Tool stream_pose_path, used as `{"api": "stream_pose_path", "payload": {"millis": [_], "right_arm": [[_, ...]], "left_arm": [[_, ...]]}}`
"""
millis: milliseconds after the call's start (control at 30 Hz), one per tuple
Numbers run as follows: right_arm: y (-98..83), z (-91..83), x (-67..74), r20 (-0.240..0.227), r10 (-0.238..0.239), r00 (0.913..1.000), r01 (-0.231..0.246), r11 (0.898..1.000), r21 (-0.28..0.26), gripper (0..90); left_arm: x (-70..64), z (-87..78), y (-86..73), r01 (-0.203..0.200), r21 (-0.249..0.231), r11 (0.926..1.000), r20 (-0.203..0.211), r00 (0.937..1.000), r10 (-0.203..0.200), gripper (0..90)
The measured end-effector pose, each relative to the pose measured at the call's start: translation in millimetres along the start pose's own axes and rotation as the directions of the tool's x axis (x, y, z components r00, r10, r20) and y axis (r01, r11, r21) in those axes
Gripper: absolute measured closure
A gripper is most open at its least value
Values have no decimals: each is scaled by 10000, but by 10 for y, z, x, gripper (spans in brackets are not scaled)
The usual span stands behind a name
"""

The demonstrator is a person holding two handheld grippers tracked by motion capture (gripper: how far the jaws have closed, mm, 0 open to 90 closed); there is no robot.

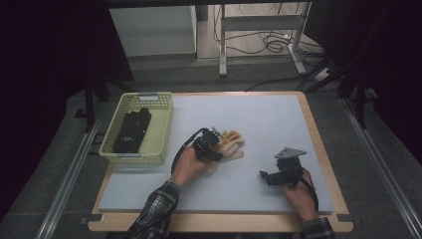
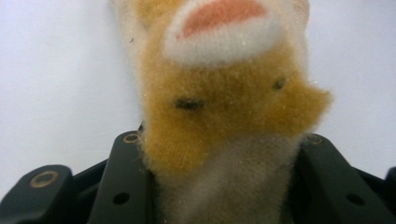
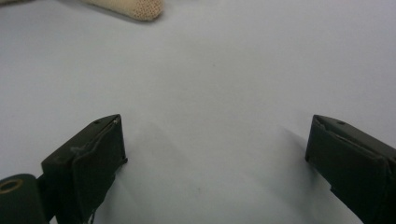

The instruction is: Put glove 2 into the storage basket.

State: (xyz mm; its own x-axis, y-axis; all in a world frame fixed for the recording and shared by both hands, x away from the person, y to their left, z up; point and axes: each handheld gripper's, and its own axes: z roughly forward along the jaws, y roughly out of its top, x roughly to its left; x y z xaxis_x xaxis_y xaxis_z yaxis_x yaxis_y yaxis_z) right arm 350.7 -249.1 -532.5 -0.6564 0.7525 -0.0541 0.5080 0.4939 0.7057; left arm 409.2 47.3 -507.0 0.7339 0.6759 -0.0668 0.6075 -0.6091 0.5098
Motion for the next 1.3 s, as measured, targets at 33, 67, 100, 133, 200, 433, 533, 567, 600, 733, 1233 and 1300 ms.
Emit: {"api": "stream_pose_path", "payload": {"millis": [33,67,100,133,200,433,533,567,600,733,1233,1300], "right_arm": [[0,0,0,0,2,10000,-2,10000,0,45],[0,0,0,-2,3,10000,-3,10000,-1,45],[0,0,0,-2,-1,10000,1,10000,-4,45],[0,0,-1,1,-7,10000,7,10000,-8,45],[0,0,0,-3,-7,10000,7,10000,-6,45],[-1,1,-2,-1,-25,10000,25,10000,-12,45],[-1,1,-1,-1,-19,10000,19,10000,-13,45],[-1,1,-2,0,-24,10000,24,10000,-13,45],[-1,1,-2,0,-26,10000,26,10000,-12,45],[-1,1,-1,2,-23,10000,23,10000,-14,45],[-2,2,-1,-1,-19,10000,19,10000,-35,45],[-2,2,-1,-1,-17,10000,17,10000,-35,45]], "left_arm": [[9,-19,4,55,-26,10000,0,10000,-55,569],[19,-47,9,127,-99,9999,-21,9999,-128,568],[25,-66,13,190,-134,9997,-21,9998,-190,568],[39,-98,17,295,-222,9993,-24,9996,-296,567],[62,-156,23,431,-304,9986,-51,9991,-432,566],[170,-385,43,743,-481,9961,-247,9968,-756,563],[226,-496,47,912,-608,9940,-289,9952,-930,563],[247,-535,48,970,-621,9933,-311,9946,-990,562],[274,-582,47,1057,-645,9923,-340,9936,-1080,562],[379,-716,36,1336,-704,9885,-487,9893,-1372,559],[892,-1167,-151,2566,-1202,9590,-1469,9508,-2728,554],[952,-1224,-187,2690,-1278,9546,-1626,9438,-2877,553]]}}
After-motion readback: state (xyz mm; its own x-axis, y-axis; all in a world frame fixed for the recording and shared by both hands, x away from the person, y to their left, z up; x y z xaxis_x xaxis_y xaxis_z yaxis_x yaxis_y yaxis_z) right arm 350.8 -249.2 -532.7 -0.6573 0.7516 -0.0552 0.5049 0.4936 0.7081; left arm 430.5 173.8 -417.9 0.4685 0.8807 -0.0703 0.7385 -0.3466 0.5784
